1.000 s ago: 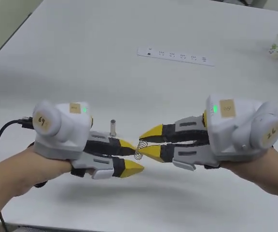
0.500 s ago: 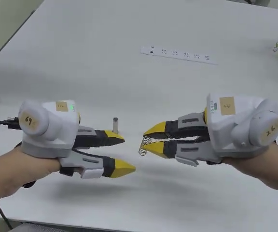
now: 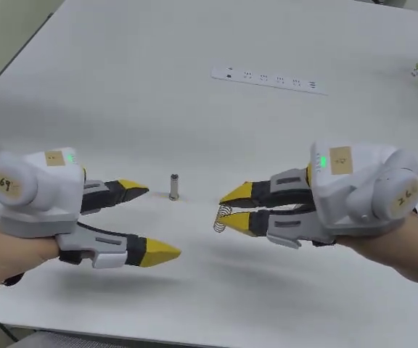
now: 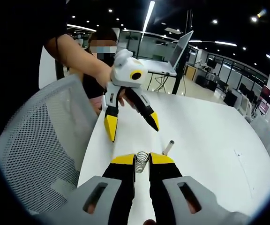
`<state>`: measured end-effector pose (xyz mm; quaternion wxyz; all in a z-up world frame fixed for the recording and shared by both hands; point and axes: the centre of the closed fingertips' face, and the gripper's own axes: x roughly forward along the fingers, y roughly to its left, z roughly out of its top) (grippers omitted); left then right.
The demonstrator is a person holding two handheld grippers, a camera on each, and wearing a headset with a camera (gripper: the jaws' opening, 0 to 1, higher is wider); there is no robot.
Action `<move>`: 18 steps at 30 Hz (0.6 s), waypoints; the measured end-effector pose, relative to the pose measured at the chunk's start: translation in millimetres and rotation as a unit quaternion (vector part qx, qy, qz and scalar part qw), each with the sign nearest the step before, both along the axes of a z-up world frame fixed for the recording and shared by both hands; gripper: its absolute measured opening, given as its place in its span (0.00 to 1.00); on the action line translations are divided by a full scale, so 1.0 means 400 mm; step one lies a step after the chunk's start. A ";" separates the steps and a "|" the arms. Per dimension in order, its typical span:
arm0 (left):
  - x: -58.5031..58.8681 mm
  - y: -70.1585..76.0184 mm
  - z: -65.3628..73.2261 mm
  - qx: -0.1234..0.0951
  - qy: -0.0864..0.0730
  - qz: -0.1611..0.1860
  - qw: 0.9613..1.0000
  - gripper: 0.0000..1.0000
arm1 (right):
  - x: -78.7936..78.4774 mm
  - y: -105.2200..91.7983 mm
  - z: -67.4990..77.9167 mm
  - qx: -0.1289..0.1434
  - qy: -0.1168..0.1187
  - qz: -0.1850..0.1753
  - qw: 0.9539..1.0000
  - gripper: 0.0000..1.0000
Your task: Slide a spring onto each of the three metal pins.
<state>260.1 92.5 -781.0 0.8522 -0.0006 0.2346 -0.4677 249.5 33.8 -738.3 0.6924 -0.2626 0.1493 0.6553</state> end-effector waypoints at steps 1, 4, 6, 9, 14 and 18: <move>0.000 0.002 0.000 0.000 -0.002 0.000 1.000 0.76 | 0.001 -0.001 0.000 0.000 -0.001 -0.001 1.000 0.08; -0.002 0.007 -0.005 0.006 -0.005 -0.001 1.000 0.83 | 0.005 -0.003 -0.005 -0.003 -0.003 -0.001 1.000 0.08; -0.005 0.010 -0.008 0.007 -0.004 0.001 1.000 0.87 | 0.006 -0.005 -0.007 -0.005 -0.004 -0.002 1.000 0.08; -0.001 0.018 -0.011 0.009 -0.006 0.009 1.000 0.94 | 0.011 -0.006 -0.014 -0.008 -0.006 -0.004 1.000 0.08; 0.002 0.027 -0.011 0.009 -0.006 0.017 1.000 0.98 | 0.019 0.000 -0.023 -0.015 -0.008 -0.003 1.000 0.08; 0.005 0.038 -0.012 0.009 -0.008 0.024 1.000 0.98 | 0.027 0.015 -0.018 -0.013 -0.011 -0.001 1.000 0.08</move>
